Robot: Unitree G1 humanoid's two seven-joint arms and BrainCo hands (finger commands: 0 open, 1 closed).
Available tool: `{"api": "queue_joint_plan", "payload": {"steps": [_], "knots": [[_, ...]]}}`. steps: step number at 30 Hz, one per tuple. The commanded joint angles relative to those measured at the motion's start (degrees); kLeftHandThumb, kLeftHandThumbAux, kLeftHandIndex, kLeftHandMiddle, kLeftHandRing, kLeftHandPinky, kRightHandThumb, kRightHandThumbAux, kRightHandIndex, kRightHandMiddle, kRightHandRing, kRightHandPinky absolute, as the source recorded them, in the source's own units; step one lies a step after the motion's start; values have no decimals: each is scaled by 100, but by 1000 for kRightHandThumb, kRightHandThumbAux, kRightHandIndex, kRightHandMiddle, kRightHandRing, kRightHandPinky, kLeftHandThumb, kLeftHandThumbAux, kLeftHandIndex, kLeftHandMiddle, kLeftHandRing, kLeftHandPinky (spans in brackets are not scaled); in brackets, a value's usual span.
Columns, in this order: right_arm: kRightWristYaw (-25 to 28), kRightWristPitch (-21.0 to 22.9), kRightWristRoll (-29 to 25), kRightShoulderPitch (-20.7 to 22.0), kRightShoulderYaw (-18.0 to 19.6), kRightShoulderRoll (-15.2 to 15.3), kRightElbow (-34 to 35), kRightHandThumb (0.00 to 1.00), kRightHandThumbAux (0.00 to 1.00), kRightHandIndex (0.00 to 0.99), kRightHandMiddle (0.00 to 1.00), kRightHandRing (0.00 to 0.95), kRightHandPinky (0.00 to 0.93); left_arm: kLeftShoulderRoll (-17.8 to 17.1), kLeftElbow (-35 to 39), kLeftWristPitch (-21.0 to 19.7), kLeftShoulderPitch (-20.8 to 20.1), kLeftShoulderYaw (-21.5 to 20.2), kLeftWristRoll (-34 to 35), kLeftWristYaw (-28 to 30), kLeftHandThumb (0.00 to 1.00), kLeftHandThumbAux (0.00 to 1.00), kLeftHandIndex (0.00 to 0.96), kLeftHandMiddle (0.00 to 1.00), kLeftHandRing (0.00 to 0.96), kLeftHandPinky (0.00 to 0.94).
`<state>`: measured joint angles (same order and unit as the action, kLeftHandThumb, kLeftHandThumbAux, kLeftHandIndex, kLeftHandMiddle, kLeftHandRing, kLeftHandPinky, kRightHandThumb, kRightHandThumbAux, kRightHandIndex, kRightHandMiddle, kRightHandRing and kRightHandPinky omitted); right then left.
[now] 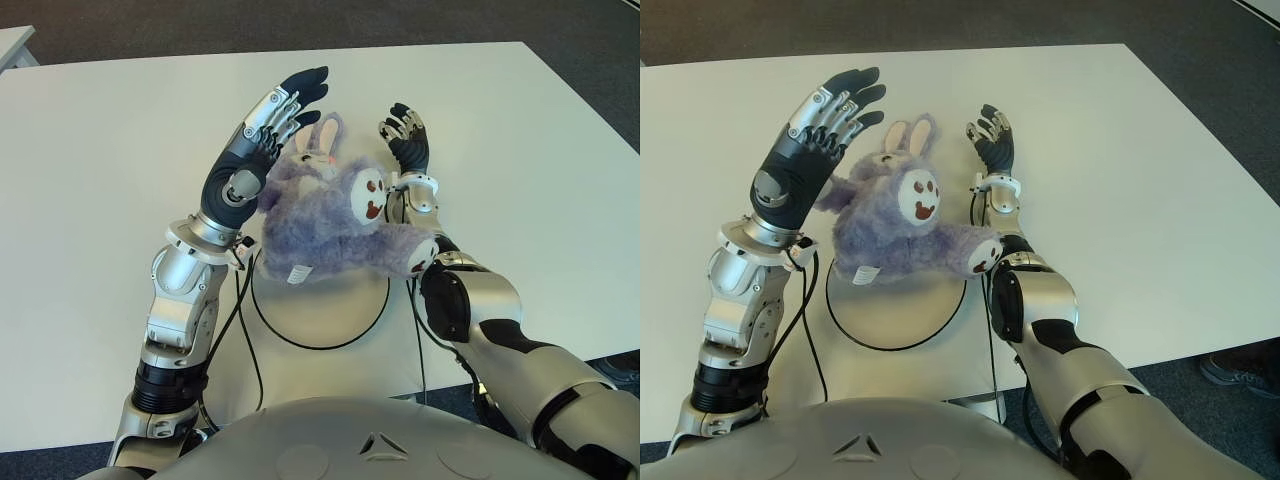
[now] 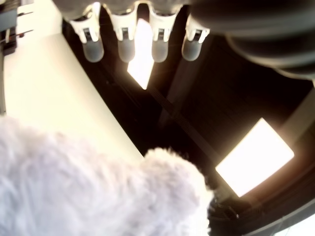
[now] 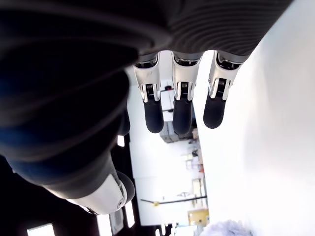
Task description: Put the doll into the plate.
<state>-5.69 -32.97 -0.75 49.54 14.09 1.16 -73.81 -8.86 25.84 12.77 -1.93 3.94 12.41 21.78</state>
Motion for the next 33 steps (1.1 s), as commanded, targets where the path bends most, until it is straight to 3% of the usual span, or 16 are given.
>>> {"api": "queue_joint_plan", "payload": {"steps": [1,8,12,19,24,28,31,33], "knots": [[48,55,-69,-113,35,-50,-65,500,823,184,175,158,186,-77,-259,172,-134,-48,-21,81,0,214,0,0,0,0],[74,29,-81,-117,37,-55,-64,500,824,184,176,160,190,130,-792,602,-397,-38,-153,-50,0,253,0,0,0,0],[67,18,-65,-122,26,-53,-65,471,825,181,176,162,200,103,-790,725,-502,-263,-6,-75,0,262,0,0,0,0],[62,19,-47,-128,8,-43,-72,434,823,182,178,168,202,-112,-235,404,-300,-572,214,-113,0,270,0,0,0,0],[45,12,-32,-132,-6,-37,-75,444,812,190,183,170,200,-220,114,202,-42,-870,-807,-623,0,291,0,0,0,0],[44,5,-34,-132,-7,-39,-74,454,810,190,183,168,194,-372,-122,461,-232,-1159,-1100,-788,0,302,0,0,0,0],[41,1,-41,-130,-3,-48,-73,469,810,189,183,164,190,-373,-121,652,-318,-1267,-2100,-1298,0,331,0,0,0,0],[41,4,-48,-128,3,-52,-73,476,810,190,184,163,185,-397,-157,730,-338,-1286,-2331,-1431,0,343,0,0,0,0]]}}
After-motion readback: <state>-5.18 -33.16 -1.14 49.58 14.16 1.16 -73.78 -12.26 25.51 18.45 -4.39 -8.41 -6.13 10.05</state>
